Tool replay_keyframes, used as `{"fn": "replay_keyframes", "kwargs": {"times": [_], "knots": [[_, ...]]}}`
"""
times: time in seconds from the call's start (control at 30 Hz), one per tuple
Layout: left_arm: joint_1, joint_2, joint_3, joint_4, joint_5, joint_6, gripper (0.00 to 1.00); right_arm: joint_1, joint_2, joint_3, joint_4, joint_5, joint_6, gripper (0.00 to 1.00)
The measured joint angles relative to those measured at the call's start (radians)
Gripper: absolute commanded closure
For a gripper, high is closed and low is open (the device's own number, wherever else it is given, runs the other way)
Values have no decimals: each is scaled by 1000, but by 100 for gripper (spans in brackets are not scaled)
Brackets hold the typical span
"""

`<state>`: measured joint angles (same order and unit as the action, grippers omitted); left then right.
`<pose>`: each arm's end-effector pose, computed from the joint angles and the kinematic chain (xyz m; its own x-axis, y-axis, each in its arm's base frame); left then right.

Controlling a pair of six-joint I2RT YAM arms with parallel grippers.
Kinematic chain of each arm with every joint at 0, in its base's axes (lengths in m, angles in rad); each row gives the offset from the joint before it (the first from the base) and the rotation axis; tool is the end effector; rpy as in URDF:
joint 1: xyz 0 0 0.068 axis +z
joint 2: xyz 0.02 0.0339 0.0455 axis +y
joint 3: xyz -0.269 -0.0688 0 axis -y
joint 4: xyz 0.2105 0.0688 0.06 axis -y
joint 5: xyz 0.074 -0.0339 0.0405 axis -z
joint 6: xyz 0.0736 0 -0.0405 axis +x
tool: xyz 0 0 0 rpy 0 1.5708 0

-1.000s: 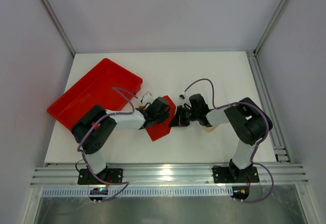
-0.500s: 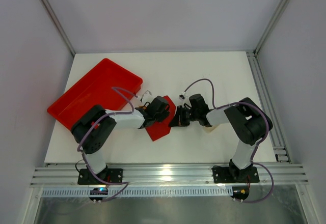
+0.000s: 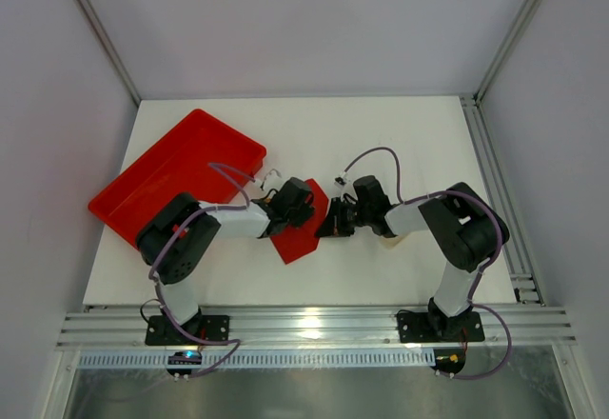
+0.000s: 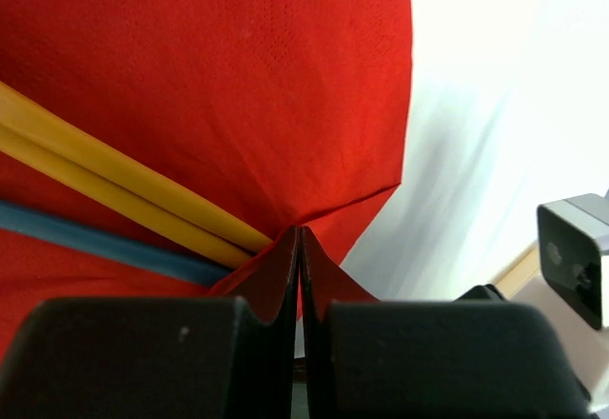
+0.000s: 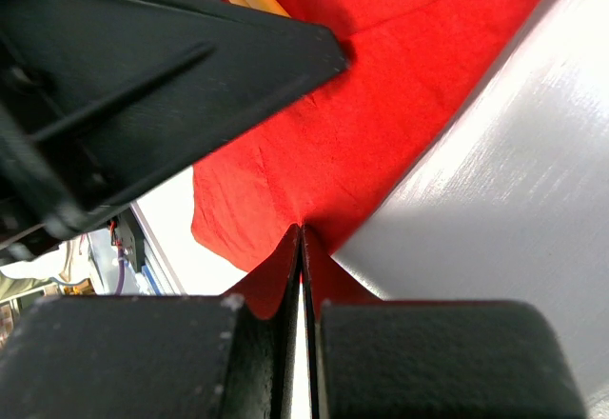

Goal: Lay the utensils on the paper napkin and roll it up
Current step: Roll the napkin at the center of the board.

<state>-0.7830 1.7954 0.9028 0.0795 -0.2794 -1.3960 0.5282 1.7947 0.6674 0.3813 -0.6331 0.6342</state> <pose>0.2682 -0.2383 0.1443 -0.6250 -0.7135 -0.3168 -0.4125 0.6464 -0.6419 0.2563 0.2000 0.1209 -0.9353 0.0073 -0.3537 -0.2823 0.5872 0.7586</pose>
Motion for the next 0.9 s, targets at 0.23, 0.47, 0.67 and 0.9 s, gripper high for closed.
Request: {"fn": "replay_keyframes", "kwargs": {"times": [0.23,0.47,0.67,0.9], "knots": [[1,14,2,10,15,-1,100,0,0,0,0,0,0,96],[1,14,2,10,18,-2,100,0,0,0,0,0,0,96],[1,32,49,-60,18,-10,100,0,0,0,0,0,0,96],[2,34,53,-70,17,-19,100,0,-4,3,-13,3,-4,96]]}}
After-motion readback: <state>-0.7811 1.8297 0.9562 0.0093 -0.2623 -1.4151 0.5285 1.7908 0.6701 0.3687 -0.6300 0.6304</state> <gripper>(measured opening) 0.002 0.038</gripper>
